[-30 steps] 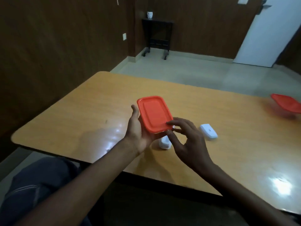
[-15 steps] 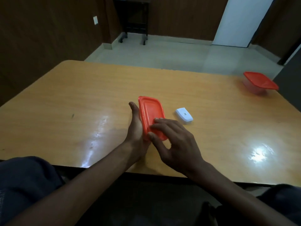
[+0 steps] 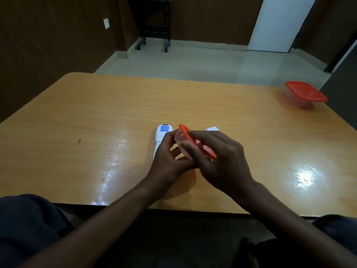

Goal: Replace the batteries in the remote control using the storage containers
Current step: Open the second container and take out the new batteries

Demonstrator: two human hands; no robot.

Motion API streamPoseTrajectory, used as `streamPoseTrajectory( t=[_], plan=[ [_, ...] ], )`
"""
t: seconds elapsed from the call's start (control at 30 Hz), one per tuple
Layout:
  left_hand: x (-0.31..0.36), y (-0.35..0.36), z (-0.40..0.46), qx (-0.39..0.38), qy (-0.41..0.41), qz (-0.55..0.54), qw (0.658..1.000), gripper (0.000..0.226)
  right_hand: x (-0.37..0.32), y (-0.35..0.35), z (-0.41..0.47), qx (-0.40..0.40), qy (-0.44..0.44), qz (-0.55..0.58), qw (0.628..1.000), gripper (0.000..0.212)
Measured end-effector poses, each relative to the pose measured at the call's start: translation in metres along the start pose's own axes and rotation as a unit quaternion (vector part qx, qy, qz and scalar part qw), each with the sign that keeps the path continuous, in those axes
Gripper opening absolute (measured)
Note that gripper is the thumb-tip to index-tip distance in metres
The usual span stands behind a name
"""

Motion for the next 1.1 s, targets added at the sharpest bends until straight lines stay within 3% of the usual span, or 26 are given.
streamPoseTrajectory(
  t=[0.23,0.47,0.67,0.8,1.1],
  plan=[
    [0.004,-0.001,-0.004,0.081,0.025,0.057,0.995,0.064,-0.001,0.015,-0.008,-0.014,-0.117,-0.138,0.983,0.026],
    [0.008,-0.008,-0.006,0.093,0.053,0.075,0.991,0.077,0.001,0.014,-0.007,-0.018,-0.172,-0.21,0.962,0.036],
    [0.005,-0.002,-0.014,0.091,0.043,0.047,0.994,0.073,-0.002,0.012,-0.005,0.008,-0.143,-0.163,0.976,0.038],
    [0.004,-0.002,-0.016,0.081,0.048,0.062,0.994,0.088,0.003,0.006,-0.002,0.018,-0.083,-0.122,0.989,0.032],
    [0.001,-0.008,-0.013,0.071,0.059,0.072,0.993,0.087,0.005,-0.002,0.002,0.014,-0.078,-0.111,0.991,0.036]
  ],
)
Point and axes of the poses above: each hand's wrist, its own z-axis towards the middle knuckle, its own y-axis out of the palm, x = y × z, the point moved 1 cm from there along z, towards the middle knuckle, and after that the axes turned 15 degrees about z, right-handed, at the moved point
